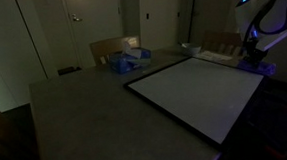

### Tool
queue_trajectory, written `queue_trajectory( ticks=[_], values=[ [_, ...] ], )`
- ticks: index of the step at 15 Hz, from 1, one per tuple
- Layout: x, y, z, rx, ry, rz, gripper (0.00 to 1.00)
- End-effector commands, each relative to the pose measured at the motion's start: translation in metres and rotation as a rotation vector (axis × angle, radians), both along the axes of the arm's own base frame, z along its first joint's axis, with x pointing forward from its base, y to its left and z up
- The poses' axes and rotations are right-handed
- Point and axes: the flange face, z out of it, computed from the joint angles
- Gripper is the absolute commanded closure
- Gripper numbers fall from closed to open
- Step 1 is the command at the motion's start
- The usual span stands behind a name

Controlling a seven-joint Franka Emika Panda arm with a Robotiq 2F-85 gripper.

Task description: Wipe the whiteboard with the blue cloth

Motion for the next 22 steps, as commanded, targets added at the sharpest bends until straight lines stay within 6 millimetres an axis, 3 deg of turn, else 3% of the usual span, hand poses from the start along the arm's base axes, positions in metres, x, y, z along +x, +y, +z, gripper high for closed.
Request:
queue_trajectory(
  ticks=[1,5,11,14,17,22],
  values=[
    [0.001,-0.011,0.02,-0.086,0.048,-0.015,0.97],
    [0.009,0.006,0.028,-0.071,0.016,0.022,0.97],
    [0.026,0.085,0.001,0.092,-0.037,0.165,0.97],
    [0.023,0.11,-0.008,0.139,-0.023,0.266,0.97],
    [0.017,0.114,-0.008,0.151,0.027,0.394,0.97],
    [0.006,0.103,-0.003,0.217,0.093,0.648,0.97]
  ],
)
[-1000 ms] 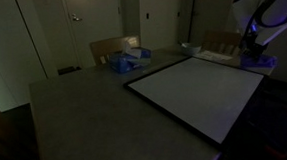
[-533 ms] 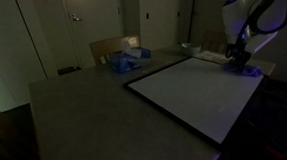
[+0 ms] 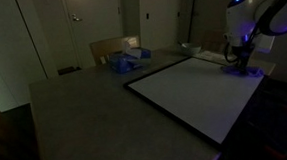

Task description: Wipe the whiteboard with the blue cloth

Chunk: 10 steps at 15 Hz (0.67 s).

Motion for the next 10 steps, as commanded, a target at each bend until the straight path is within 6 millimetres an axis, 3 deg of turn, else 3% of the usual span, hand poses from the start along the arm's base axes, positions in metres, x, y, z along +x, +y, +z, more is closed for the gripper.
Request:
queue_trajectory(
  ticks=[1,5,6,7,10],
  values=[
    [-0.013,-0.005,0.008,0.097,-0.008,0.157,0.97],
    [-0.021,-0.007,0.004,0.186,-0.024,0.257,0.97],
    [-0.023,-0.008,0.004,0.197,-0.02,0.271,0.64],
    [-0.023,-0.009,0.007,0.19,-0.01,0.271,0.63],
    [-0.023,-0.015,0.024,0.142,0.032,0.163,0.42]
  ],
)
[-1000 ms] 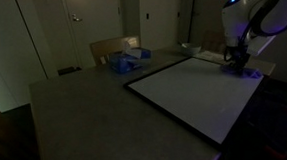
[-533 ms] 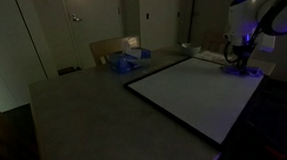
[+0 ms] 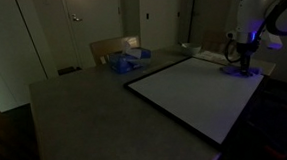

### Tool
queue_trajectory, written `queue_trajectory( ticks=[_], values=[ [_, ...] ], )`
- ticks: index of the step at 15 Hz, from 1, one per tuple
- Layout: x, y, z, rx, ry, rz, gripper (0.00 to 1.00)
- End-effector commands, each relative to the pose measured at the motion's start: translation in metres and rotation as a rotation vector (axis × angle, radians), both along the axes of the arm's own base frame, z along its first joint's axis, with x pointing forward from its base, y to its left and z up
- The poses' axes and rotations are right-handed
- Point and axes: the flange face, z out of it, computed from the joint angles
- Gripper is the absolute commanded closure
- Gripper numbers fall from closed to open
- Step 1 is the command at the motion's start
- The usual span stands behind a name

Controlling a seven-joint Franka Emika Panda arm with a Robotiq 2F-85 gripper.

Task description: Wipe the whiteboard with the blue cloth

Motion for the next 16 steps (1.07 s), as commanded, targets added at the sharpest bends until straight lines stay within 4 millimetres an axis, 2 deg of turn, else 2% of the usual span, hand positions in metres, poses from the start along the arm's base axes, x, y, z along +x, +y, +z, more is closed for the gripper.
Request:
queue_trajectory(
  ticks=[1,6,9,11,13,16],
  values=[
    [-0.012,0.001,0.023,-0.015,0.074,-0.133,0.36],
    [-0.009,-0.002,0.083,0.044,0.172,-0.417,0.02],
    [0.0,-0.006,0.124,0.074,0.138,-0.617,0.0],
    [0.007,-0.008,0.144,0.078,0.108,-0.723,0.0],
    [0.012,-0.007,0.158,0.064,0.082,-0.79,0.0],
    [0.02,-0.002,0.166,0.054,0.053,-0.846,0.0]
  ],
)
